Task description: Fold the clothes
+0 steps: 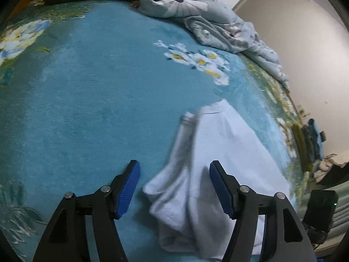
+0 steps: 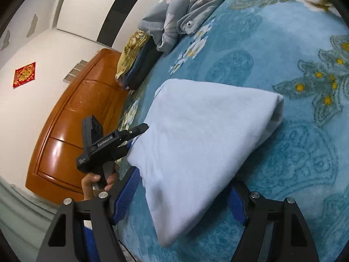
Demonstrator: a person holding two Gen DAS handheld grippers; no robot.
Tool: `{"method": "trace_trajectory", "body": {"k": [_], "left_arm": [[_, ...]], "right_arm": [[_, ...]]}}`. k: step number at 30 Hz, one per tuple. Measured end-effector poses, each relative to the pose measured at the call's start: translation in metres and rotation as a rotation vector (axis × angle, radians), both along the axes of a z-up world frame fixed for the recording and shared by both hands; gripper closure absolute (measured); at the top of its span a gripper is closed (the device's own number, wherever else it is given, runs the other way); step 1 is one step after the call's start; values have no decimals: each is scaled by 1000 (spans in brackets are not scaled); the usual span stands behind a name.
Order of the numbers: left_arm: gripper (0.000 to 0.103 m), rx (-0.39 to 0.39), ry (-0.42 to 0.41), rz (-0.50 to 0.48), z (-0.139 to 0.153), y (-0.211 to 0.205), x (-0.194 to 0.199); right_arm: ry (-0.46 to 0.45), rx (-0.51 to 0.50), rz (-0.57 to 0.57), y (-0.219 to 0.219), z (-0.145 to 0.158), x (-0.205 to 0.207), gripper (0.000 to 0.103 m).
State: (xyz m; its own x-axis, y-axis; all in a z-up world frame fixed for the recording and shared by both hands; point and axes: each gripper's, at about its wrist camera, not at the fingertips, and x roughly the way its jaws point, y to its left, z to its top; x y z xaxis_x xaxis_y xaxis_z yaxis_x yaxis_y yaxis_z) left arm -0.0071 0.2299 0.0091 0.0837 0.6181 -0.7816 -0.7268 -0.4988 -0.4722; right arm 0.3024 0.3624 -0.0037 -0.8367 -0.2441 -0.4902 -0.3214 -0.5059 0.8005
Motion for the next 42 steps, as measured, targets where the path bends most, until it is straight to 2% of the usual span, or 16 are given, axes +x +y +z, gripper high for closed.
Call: {"method": "trace_trajectory", "body": {"k": [2, 6, 7, 9, 10, 11, 13, 14, 17, 21, 26, 29, 32, 36, 40, 42], "left_arm": [[35, 18, -14, -29, 0, 2, 7], [36, 18, 7, -35, 0, 8, 15], [36, 17, 12, -31, 0, 8, 16], [38, 31, -9, -9, 0, 5, 15], [48, 32, -27, 5, -1, 4, 14], [53, 32, -44, 18, -3, 2, 13], [76, 32, -79, 46, -5, -2, 11], [79, 42, -101, 66, -7, -4, 11], [85, 82, -144, 115, -6, -14, 19], [87, 131, -147, 107, 6, -31, 47], [89, 202, -201, 95, 17, -65, 87], [89, 223, -208, 105, 17, -77, 98], [89, 186, -218, 139, 4, -78, 97], [88, 187, -244, 172, -5, -81, 95], [88, 181, -166, 199, 14, -89, 97], [87, 192, -72, 212, 35, -90, 100]], "right_arm": [[11, -9, -10, -2, 0, 1, 30], [-2, -46, -32, 0, -5, 2, 55], [-6, -55, -37, 1, -6, 2, 58], [-8, -69, -44, 2, -9, -1, 70], [-10, -72, -44, 2, -9, -3, 73], [-13, -69, -40, 3, -9, -5, 81], [-16, -68, -28, 7, -8, -8, 89], [-14, -68, -19, 10, -7, -9, 91], [-10, -54, 14, 19, 2, -13, 93], [-27, 36, 59, 43, 27, -15, 93], [-60, 118, 120, 76, 48, -12, 93], [-100, 138, 143, 83, 43, -5, 93], [-135, 118, 139, 87, 26, 3, 93], [-172, 132, 123, 84, 16, 15, 90], [-187, 230, 95, 83, 35, 30, 90], [-178, 302, 84, 79, 50, 35, 90]]}}
